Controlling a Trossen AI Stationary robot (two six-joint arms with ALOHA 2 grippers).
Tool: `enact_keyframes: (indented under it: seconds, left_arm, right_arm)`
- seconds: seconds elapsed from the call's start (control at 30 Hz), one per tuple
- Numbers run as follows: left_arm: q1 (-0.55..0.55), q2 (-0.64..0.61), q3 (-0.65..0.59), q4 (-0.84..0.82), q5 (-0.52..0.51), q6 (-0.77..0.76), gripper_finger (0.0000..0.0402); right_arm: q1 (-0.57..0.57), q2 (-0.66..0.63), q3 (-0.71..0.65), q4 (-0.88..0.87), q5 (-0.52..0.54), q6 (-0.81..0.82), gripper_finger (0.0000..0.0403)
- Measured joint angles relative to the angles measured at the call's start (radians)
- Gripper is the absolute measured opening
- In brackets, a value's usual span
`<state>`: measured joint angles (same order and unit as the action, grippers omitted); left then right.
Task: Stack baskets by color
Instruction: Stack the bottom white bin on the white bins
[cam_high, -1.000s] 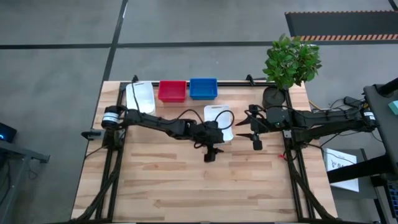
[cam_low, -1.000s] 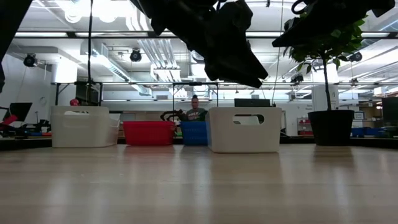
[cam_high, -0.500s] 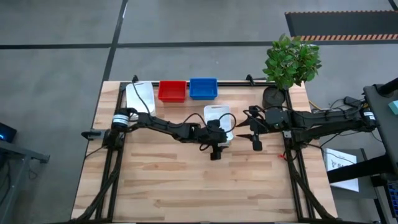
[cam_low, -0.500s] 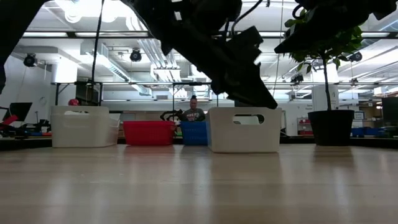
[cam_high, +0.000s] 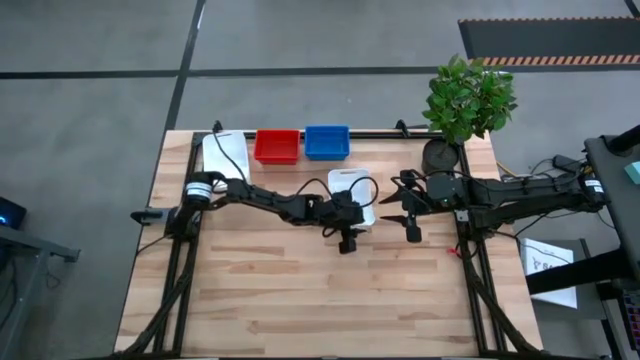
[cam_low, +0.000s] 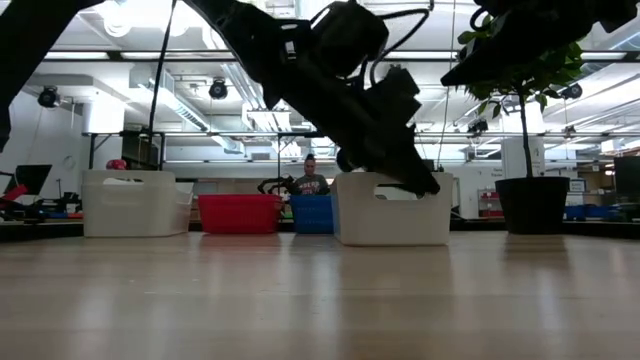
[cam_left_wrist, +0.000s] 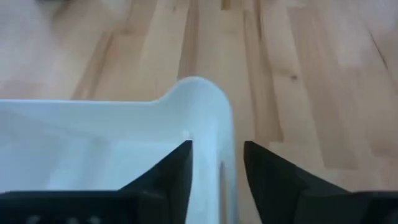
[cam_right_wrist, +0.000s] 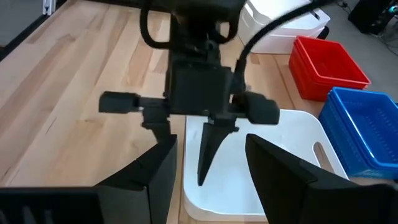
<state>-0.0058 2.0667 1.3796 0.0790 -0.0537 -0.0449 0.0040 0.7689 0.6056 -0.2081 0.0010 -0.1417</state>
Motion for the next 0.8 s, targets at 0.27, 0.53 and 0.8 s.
enact_keyframes:
  seconds: [0.27,0.53,0.8]
  left_arm:
    - [0.000,-0.005,0.000,0.009,0.043,0.025,0.0012]
    - [0.000,-0.019,0.001,0.005,0.046,0.071,0.0001]
    - [-0.008,-0.153,0.001,-0.064,-0.009,0.208,0.0000]
  right_arm:
    - [0.000,0.000,0.000,0.001,0.000,0.000,0.0183]
    - [0.000,0.000,0.000,0.001,0.000,0.000,0.0183]
    - [0.000,0.000,-0.005,0.000,0.000,0.002,0.0183]
